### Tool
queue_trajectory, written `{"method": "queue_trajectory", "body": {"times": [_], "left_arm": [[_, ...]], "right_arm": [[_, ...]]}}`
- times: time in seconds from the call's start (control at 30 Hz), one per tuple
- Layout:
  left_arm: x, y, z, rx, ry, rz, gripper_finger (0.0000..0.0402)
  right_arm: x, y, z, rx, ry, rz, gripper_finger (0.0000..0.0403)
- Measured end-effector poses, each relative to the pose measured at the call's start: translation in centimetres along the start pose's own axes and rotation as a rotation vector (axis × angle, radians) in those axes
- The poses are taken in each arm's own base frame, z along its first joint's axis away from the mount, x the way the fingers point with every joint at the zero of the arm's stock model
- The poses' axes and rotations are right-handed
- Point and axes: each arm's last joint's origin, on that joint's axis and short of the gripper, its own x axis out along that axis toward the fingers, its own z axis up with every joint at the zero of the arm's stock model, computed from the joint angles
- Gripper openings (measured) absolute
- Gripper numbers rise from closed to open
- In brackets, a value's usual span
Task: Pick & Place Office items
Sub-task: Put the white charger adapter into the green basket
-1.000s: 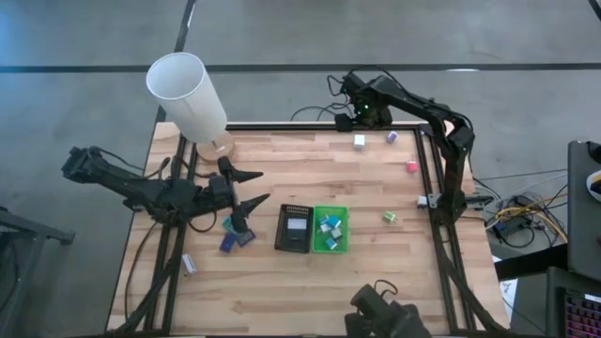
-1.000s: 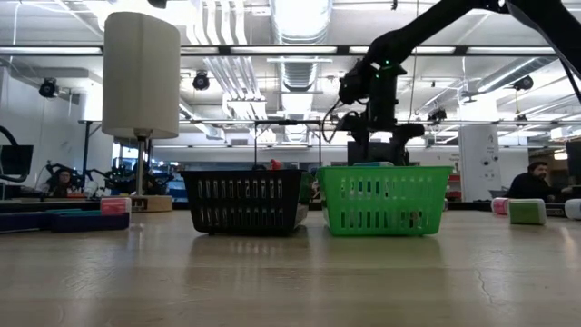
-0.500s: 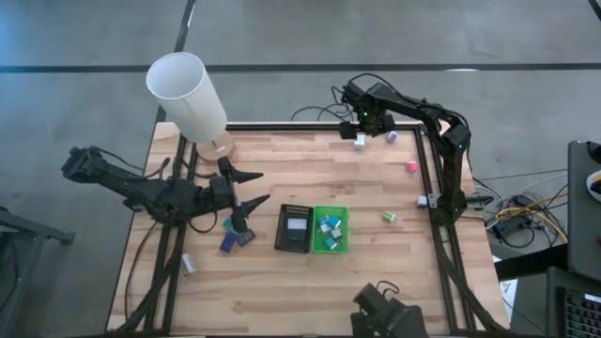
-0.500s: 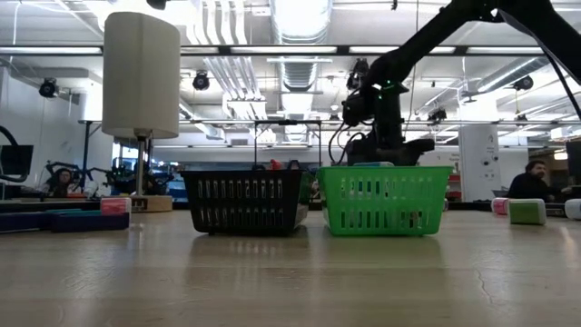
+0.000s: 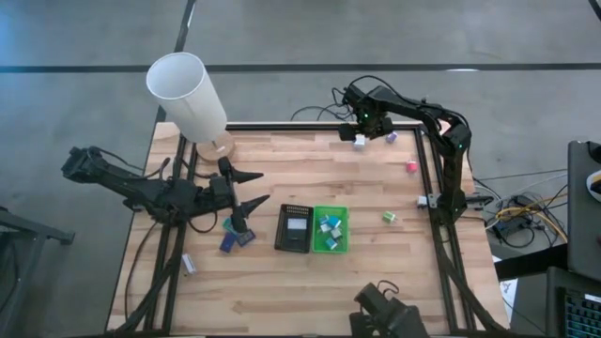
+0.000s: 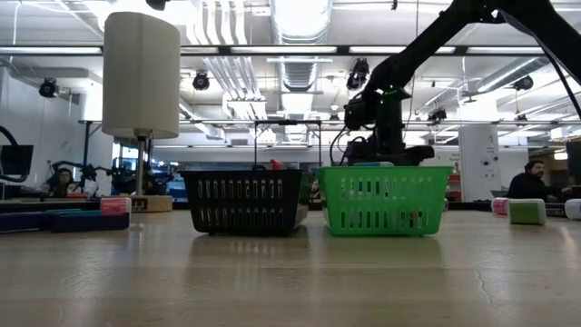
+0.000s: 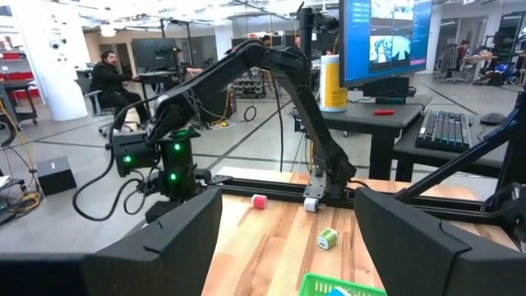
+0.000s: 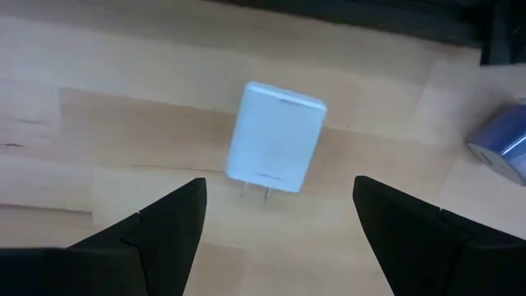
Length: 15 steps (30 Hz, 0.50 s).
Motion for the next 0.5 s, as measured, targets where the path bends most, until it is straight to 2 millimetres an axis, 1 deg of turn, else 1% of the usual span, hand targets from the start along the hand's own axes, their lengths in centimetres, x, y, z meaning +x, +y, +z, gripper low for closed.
{"method": "queue_trajectory", "body": {"times": [0.13, 0.27, 0.4, 0.5], "left_arm": [[0.0, 0.0, 0.0, 0.000, 0.001, 0.000, 0.0284], [0.0, 0.0, 0.0, 0.000, 0.001, 0.000, 0.0284], [0.0, 0.0, 0.0, 0.001, 0.001, 0.000, 0.0284], [0.0, 0.0, 0.0, 0.001, 0.001, 0.000, 0.0284]], "right_arm": [[1.1, -0.6, -0.1, 0.011, 0.010, 0.009, 0.0302], [2.1, -0.9, 0.1, 0.020, -0.017, 0.038, 0.0302], [2.4, -0.6, 0.4, 0.025, -0.042, 0.104, 0.0302], [2.4, -0.5, 0.5, 0.026, -0.045, 0.110, 0.0301]]}}
